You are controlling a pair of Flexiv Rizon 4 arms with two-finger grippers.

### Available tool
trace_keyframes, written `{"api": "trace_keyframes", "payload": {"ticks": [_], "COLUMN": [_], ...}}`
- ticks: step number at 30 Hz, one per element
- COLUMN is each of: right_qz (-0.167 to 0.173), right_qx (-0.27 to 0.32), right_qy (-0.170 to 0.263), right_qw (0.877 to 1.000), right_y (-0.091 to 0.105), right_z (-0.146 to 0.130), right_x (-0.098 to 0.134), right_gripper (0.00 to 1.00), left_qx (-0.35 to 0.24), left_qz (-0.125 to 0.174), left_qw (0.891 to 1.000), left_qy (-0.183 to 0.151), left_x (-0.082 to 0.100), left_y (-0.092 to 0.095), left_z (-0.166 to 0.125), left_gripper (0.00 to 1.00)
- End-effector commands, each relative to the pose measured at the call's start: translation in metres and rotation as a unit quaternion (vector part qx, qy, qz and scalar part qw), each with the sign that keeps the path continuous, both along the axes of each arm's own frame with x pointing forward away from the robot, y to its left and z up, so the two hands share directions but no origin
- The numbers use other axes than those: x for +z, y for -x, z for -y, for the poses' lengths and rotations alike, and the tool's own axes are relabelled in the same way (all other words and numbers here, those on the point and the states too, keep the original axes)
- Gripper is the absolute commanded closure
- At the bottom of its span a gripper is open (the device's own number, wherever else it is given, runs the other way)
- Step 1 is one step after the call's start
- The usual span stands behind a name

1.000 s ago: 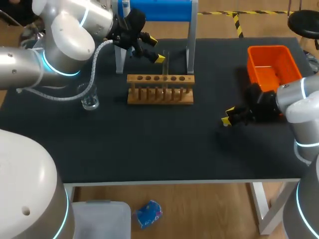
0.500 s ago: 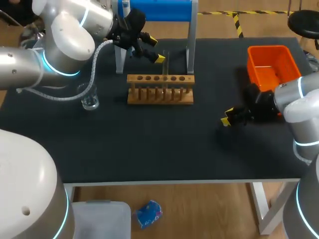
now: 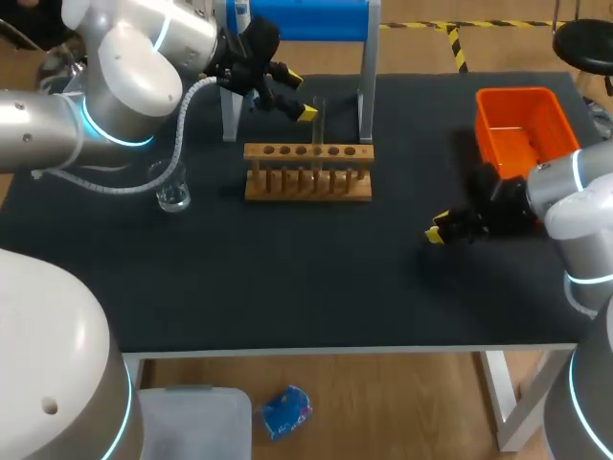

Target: Invert the test tube, pick up the pipette, mount the tip to pipette, aspirate from beaker and dispense into the tube, eject the tip, return the pipette, and cap with the stopper.

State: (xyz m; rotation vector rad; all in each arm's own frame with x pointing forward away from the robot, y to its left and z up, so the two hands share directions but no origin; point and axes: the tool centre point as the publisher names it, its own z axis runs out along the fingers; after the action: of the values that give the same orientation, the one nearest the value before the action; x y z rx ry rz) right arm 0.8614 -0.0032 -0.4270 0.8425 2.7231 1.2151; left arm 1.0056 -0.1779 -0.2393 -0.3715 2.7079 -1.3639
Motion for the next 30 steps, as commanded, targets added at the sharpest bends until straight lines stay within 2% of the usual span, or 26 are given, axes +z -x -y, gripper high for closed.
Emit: {"api": "trace_keyframes", "payload": {"ticks": [1, 10, 19, 21, 23, 30], "right_qz": [0.000, -0.002, -0.002, -0.002, -0.002, -0.001], "right_qx": [-0.001, -0.003, -0.002, -0.001, -0.001, -0.001], "right_qy": [0.001, 0.002, 0.002, 0.002, 0.003, 0.005], "right_qw": [1.000, 1.000, 1.000, 1.000, 1.000, 1.000], "right_y": [0.0026, 0.0045, 0.0040, 0.0040, 0.0040, 0.0035], "right_z": [0.0009, 0.0026, 0.0018, 0.0017, 0.0016, 0.0023], "right_x": [0.0022, 0.0014, 0.0021, 0.0022, 0.0023, 0.0056], "right_gripper": [0.58, 0.61, 0.75, 0.91, 1.00, 1.00], "left_qx": [-0.001, -0.001, -0.001, -0.001, -0.001, -0.001], "left_qz": [-0.002, -0.002, -0.002, -0.002, -0.002, -0.002], "left_qw": [1.000, 1.000, 1.000, 1.000, 1.000, 1.000], "left_qy": [-0.001, -0.001, -0.001, -0.001, -0.001, -0.001], "left_x": [0.0008, 0.0008, 0.0008, 0.0008, 0.0008, 0.0008], "left_y": [-0.0010, -0.0010, -0.0010, -0.0010, -0.0010, -0.0010], "left_z": [-0.0003, -0.0003, -0.0003, -0.0003, -0.0003, -0.0003], "left_gripper": [0.00, 0.00, 0.00, 0.00, 0.00, 0.00]}}
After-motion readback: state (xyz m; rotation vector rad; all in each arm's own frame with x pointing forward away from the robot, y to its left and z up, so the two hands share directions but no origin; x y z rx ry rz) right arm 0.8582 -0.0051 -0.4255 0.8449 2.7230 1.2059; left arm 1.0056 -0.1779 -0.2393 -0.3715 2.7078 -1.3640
